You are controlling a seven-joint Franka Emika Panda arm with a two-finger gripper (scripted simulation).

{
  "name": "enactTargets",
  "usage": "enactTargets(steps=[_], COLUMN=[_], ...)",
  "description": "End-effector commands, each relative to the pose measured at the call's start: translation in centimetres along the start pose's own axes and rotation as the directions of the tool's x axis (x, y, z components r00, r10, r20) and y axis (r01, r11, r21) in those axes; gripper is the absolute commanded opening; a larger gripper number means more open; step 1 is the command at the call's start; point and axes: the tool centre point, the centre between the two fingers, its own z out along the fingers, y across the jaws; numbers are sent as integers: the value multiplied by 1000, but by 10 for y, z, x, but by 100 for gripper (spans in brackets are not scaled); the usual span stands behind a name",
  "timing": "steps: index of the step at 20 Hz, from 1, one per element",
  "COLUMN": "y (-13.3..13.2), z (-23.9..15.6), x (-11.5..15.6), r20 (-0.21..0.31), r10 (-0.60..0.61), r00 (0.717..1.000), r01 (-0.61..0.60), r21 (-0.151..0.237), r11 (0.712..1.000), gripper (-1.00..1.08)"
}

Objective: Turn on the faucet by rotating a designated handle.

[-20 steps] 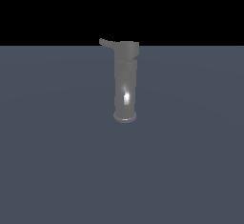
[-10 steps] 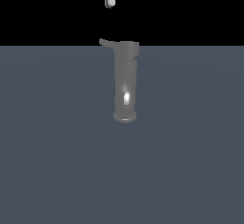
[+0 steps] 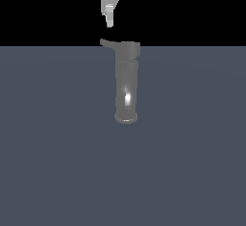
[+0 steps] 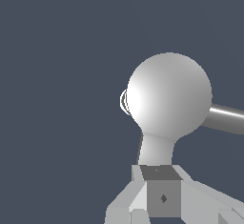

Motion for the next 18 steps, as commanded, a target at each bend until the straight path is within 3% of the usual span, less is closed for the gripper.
enactTargets(steps=[1,9,18], y=[-11,-34,-42], z=[11,38,49], x=[-1,-2,-3], r20=[1,5,7], r10=[56,179,226], r00=[998,984,974], r01=[-56,-179,-226], r21=[2,5,6], r11=[998,984,974], gripper=[-100,-100,-100])
